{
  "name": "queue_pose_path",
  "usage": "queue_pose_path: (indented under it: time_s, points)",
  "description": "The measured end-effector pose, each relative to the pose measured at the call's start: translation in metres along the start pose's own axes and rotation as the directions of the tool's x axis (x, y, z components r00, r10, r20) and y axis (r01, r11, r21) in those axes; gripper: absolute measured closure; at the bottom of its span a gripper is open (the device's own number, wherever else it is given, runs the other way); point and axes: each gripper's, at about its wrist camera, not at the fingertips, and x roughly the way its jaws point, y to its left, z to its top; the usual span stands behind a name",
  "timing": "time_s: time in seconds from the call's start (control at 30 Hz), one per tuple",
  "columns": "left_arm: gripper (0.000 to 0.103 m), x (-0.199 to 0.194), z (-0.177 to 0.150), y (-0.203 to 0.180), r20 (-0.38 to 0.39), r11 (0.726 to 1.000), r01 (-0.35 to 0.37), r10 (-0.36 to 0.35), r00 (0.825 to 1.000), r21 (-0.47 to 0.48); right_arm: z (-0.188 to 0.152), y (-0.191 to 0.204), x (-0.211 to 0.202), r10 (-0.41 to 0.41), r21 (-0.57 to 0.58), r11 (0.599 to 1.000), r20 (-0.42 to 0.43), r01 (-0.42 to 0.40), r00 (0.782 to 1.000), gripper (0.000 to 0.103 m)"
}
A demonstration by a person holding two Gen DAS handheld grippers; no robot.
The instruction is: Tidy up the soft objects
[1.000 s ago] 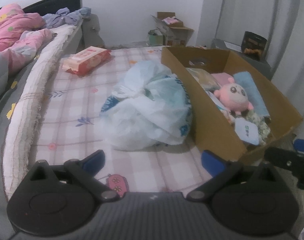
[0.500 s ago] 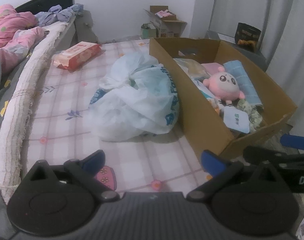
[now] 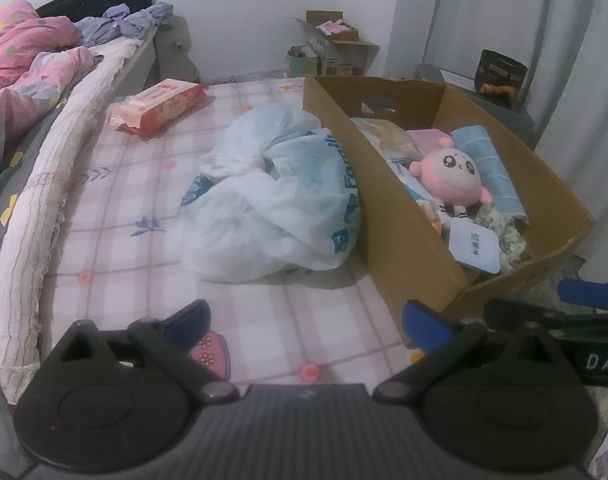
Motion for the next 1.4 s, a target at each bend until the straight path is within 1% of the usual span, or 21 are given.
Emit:
queue_pose_path:
  time_s: [1.4]
  points:
    - [0.001,0.0023,0.0031,-0.0006,-0.008,1.000,-0.006,0.006,1.000,-0.009,0.0037,0.0011,0.0035,-0.003,-0.001,1.000,-0.004,0.003,1.000,0.001]
